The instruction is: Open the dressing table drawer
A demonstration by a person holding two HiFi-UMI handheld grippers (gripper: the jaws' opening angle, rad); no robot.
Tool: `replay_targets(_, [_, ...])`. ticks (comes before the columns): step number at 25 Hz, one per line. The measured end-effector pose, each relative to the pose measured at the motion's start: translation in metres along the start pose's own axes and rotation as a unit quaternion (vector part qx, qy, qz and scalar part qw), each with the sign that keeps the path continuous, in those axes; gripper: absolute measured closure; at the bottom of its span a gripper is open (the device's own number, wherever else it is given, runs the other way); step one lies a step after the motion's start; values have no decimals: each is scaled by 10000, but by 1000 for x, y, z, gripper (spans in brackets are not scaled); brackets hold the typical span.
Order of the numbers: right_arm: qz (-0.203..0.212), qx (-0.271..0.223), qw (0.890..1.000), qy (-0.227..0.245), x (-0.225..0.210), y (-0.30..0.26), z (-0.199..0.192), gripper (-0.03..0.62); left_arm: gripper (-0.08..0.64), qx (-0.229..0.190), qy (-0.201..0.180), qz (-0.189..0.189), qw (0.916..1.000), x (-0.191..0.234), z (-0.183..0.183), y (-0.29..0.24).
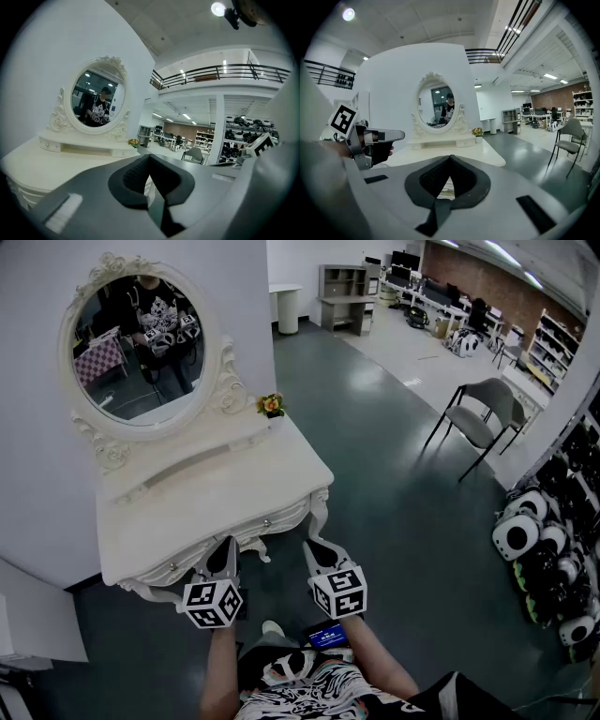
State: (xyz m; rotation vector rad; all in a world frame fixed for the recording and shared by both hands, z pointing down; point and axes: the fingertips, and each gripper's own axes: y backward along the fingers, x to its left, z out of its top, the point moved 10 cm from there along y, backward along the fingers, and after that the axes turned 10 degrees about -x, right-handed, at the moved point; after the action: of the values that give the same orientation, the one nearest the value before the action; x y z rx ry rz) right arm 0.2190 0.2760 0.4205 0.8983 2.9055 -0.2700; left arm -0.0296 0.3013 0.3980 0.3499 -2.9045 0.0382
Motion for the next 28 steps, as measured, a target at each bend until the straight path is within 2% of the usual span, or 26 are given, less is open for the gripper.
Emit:
replay_targets(10, [-19, 100, 9999, 19, -6, -14, -10, 590, 557, 162, 230, -11, 9996, 11, -14, -13])
replay_targets(11, [-21, 134, 9999, 29, -8, -21, -11, 589, 542, 174, 285, -34, 9994, 15, -15, -17])
replay_targets(12, [-19, 166, 9998, 46, -8, -28, -11, 589, 483, 161, 362, -55, 9992, 20, -17, -22])
replay_targets(13, [-10, 195, 9998, 57, -9, -35, -11, 552, 458, 136, 439, -64, 9989, 25, -19, -26])
replay_targets(14, [-7, 222, 9997, 58, -11, -43, -12, 483, 453, 122, 482, -50, 9988, 31, -20, -32])
replay_targets(15, [-18, 244, 9997, 54, -13, -53, -13, 472, 441, 138, 480, -19, 9987, 37, -22, -38])
replay_targets(21, [-119, 408, 9991, 30, -29, -138, -13, 463, 442, 389, 324, 81, 9987, 95, -30, -105])
replay_targets(28, [-508, 750, 9958, 85, -52, -271, -11, 463, 442, 835, 343, -285, 9955, 173, -45, -220])
